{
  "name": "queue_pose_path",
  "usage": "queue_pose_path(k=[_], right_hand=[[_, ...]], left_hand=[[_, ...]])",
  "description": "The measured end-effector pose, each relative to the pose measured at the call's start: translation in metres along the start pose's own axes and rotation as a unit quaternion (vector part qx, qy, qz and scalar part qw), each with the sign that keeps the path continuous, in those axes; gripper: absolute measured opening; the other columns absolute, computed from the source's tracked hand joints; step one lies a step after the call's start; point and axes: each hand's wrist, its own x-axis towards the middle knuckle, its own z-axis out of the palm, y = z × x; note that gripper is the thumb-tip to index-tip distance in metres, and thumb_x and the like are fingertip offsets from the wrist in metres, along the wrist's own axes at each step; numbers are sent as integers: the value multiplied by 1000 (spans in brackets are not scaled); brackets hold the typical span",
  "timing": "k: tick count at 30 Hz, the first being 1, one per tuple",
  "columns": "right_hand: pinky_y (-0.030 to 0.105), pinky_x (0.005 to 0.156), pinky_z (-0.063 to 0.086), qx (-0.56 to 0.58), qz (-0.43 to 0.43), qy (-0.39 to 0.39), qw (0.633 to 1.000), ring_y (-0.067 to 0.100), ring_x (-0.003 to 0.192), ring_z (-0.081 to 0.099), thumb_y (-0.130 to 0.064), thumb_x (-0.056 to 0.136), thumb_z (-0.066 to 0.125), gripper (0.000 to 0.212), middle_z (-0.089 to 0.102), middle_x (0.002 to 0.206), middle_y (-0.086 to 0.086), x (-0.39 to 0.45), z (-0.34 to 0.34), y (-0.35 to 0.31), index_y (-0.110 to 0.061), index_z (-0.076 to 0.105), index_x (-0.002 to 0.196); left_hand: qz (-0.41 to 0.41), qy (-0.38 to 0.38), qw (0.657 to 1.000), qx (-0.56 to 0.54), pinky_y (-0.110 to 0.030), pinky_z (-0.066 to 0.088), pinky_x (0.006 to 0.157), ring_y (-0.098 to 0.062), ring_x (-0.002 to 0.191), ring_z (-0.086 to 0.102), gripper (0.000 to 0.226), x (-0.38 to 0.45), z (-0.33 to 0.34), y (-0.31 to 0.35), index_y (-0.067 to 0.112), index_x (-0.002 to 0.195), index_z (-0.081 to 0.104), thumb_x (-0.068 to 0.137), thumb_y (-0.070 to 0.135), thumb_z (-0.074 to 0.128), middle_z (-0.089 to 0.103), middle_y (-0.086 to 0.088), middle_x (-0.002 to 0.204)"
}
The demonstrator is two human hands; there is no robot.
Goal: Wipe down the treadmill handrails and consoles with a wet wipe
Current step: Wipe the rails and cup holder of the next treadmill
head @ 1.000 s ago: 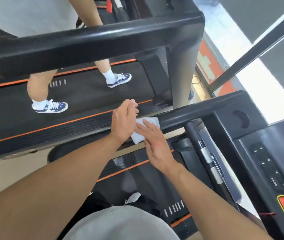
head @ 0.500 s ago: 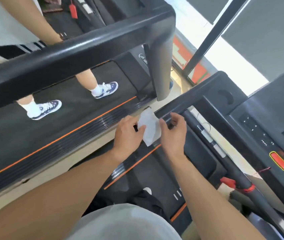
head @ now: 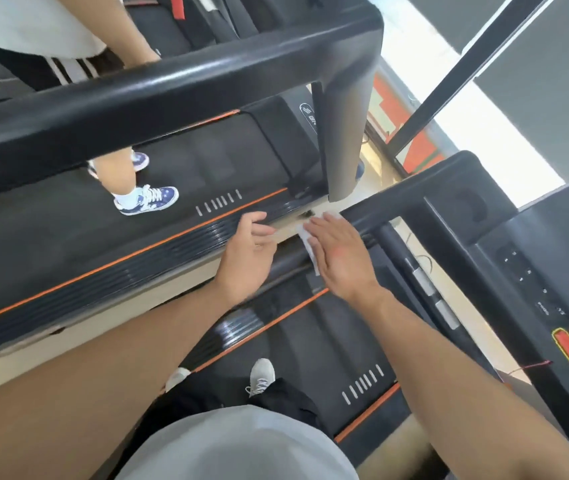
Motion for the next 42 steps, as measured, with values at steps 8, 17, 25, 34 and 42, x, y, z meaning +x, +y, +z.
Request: queue_pose_path(k=[8, 17, 25, 34, 42], right_hand=[[46, 95, 44, -4, -19, 79, 997, 28, 85, 48, -14, 105, 36, 28, 53, 82, -1, 18, -12, -1, -17, 55, 85], [34, 109, 34, 31, -205, 2, 978, 15, 108, 55, -34, 108, 33, 33, 65, 115, -12, -7, 30, -99, -26, 63, 120], [40, 78, 38, -101, -56, -23, 993, 32, 72, 58, -31, 100, 25, 43, 63, 71, 3, 44, -13, 33, -19, 54, 70], [42, 84, 44, -68, -218, -161, 960, 34, 95, 65, -36, 108, 25, 40, 72, 103, 5, 32, 13, -106, -19, 60, 99], [41, 108, 36, -66, -349, -73, 932, 23, 127, 51, -43, 107, 26, 54, 52, 144, -1, -8, 43, -137, -16, 43, 150]], left_hand=[[-97, 85, 952, 277, -36, 49, 85, -12, 87, 62, 13, -49, -79, -37, 36, 101, 62, 99, 43, 51, 64, 21, 86], [-66, 259, 891, 368, -44, 41, 95, -26, 106, 59, 34, -107, -53, -64, 20, 118, 69, 103, 42, 46, 70, -1, 112], [-52, 327, 864, 379, -48, 36, 107, -30, 121, 52, 37, -116, -32, -74, 14, 128, 65, 104, 35, 47, 65, -5, 127], [-60, 318, 877, 355, -46, 27, 114, -29, 132, 44, 38, -114, -32, -76, 15, 135, 60, 105, 35, 47, 58, -4, 139], [-68, 406, 911, 32, -48, 8, 126, -17, 154, 17, 41, -125, -26, -78, 12, 148, 46, 110, 25, 38, 38, 0, 159]])
